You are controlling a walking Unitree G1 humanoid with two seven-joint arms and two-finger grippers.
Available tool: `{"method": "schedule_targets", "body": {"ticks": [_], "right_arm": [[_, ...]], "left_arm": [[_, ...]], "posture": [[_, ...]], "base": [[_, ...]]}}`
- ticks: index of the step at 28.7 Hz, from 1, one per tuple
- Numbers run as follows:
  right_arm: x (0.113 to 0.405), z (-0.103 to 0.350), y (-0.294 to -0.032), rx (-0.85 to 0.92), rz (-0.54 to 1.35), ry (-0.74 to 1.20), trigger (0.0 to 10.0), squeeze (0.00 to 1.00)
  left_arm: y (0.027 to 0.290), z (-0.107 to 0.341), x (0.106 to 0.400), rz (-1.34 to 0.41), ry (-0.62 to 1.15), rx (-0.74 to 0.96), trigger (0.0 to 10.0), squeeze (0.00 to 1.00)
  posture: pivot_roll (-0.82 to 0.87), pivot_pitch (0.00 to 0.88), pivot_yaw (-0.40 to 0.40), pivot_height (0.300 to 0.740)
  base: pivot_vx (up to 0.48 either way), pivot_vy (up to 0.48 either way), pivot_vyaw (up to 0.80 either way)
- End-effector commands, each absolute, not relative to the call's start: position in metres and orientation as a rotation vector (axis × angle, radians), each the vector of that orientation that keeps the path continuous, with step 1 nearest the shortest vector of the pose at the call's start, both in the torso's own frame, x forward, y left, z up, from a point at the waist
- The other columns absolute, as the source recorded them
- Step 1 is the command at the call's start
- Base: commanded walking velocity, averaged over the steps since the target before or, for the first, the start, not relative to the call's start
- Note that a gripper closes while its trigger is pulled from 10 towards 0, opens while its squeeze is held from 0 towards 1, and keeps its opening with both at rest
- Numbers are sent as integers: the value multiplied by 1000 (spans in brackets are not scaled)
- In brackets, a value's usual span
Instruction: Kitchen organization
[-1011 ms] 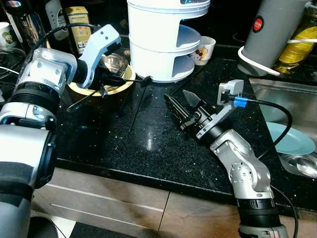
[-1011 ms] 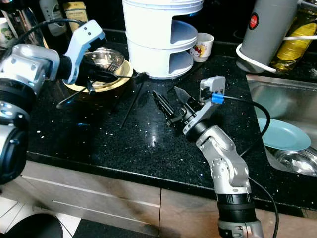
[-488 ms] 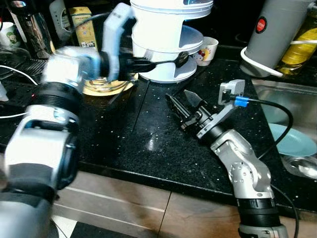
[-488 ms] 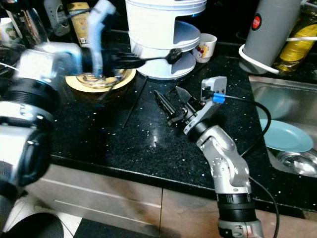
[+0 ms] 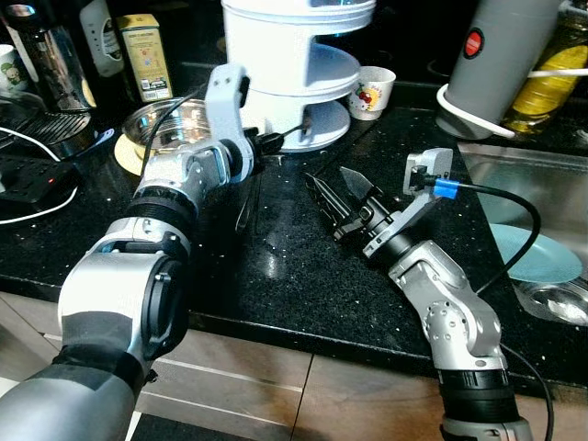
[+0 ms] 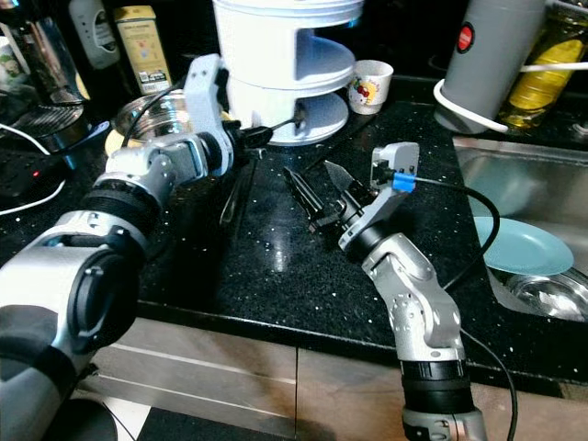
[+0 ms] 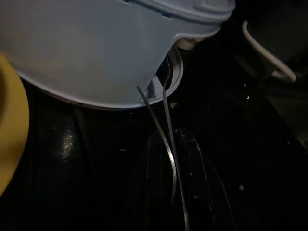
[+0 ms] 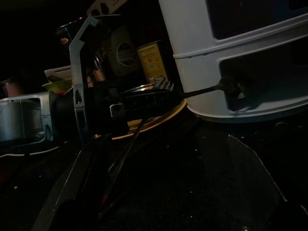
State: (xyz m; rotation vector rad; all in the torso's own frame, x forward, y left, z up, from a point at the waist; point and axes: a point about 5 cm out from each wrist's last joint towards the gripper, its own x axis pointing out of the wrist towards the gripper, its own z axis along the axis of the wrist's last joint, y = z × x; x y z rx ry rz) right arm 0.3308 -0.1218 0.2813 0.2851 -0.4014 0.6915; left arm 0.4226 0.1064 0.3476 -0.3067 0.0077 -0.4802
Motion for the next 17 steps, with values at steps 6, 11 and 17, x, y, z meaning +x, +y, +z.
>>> {"method": "schedule_targets", "body": {"ticks": [6, 11, 17], "right_arm": [[329, 274, -124, 301, 684, -377, 10000, 0], [330, 274, -123, 301, 686, -378, 10000, 0], [329, 275, -124, 297, 686, -379, 10000, 0]], "left_arm": [[108, 342, 425, -429, 28, -331, 0, 0], [98, 350, 422, -499, 13, -295, 10000, 1000], [93, 365, 419, -530, -25, -298, 10000, 0]], "posture": [[48, 243, 36, 740], [51, 240, 34, 740], [49, 239, 31, 740]], "base": [[0, 0, 0], [0, 0, 0], [0, 0, 0]]}}
